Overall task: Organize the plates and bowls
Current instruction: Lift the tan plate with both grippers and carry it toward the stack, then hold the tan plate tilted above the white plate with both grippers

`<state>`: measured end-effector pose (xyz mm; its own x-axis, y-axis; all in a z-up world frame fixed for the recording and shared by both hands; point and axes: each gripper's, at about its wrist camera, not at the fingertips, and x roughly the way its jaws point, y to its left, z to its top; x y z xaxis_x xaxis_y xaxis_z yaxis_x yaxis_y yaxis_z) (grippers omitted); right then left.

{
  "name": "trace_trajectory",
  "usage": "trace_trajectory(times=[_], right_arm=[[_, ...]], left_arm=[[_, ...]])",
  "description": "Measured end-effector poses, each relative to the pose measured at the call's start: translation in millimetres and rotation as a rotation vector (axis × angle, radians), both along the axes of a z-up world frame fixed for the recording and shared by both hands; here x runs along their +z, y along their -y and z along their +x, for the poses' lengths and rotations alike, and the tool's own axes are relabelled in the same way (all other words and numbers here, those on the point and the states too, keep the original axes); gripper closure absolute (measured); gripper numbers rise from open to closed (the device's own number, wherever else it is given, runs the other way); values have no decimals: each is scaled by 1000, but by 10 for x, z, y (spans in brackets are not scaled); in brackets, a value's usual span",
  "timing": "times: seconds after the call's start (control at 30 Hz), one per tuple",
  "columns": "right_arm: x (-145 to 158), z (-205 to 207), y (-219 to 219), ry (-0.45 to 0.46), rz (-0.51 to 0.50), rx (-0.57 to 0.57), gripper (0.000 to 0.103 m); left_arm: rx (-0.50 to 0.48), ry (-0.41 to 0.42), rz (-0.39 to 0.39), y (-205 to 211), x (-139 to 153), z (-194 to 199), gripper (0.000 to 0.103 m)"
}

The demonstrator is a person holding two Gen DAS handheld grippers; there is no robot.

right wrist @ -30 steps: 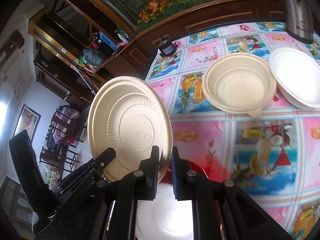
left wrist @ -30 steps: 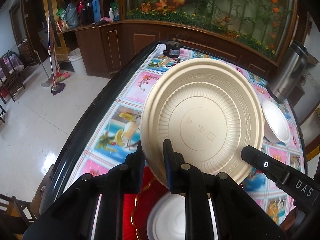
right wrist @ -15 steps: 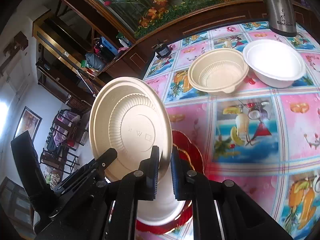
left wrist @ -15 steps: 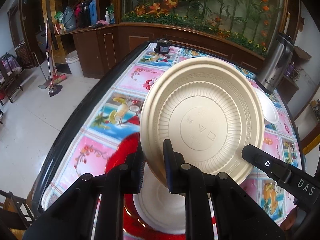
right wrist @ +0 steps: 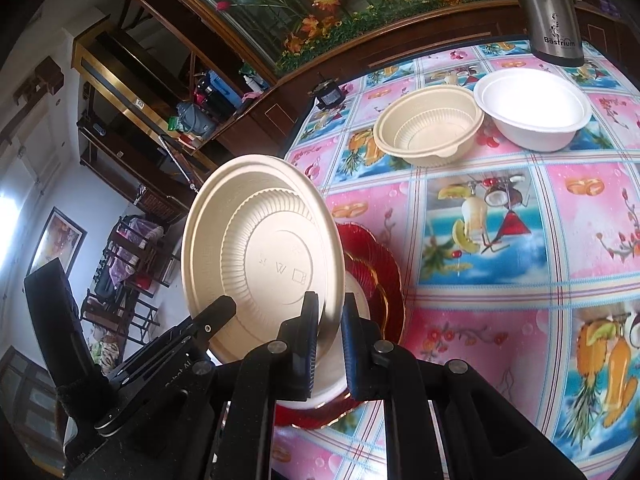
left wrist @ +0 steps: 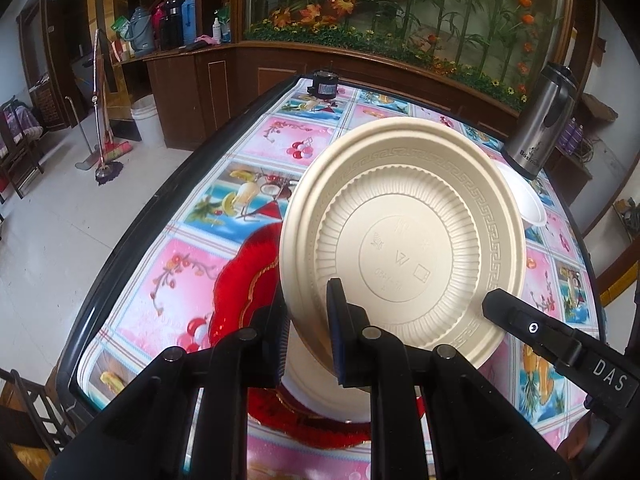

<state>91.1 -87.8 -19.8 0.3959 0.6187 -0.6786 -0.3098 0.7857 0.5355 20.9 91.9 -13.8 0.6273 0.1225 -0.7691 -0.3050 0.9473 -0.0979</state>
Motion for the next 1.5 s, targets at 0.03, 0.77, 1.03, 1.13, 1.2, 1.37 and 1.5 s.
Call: trace_trajectory(times=[0.03,0.77,1.03,1.13,1.2,1.37,1.5], right_arm=[[-8,-10,8,0,0,0,92],[-29,-325,144,17,-7,17,92],[-25,-367,137,18,-14,25,92],[-25,-374,119,16,-17,31,92],[-26,-370,106,16,-19,34,92],[-33,-370,74,13,-22,42,92],[-36,-373,55,12,-23,47,92]], left_arm=[[0,1,0,8,-3,-17,88],[-6,14,2,117,-10,-325,87],[-4,13,-1,114,-10,-345,87],[-1,12,-4,100,-10,-370,87],[2,11,-7,88,-11,-387,87],[7,9,-15,54,-15,-396,87],[9,6,-20,26,-23,-406,87]])
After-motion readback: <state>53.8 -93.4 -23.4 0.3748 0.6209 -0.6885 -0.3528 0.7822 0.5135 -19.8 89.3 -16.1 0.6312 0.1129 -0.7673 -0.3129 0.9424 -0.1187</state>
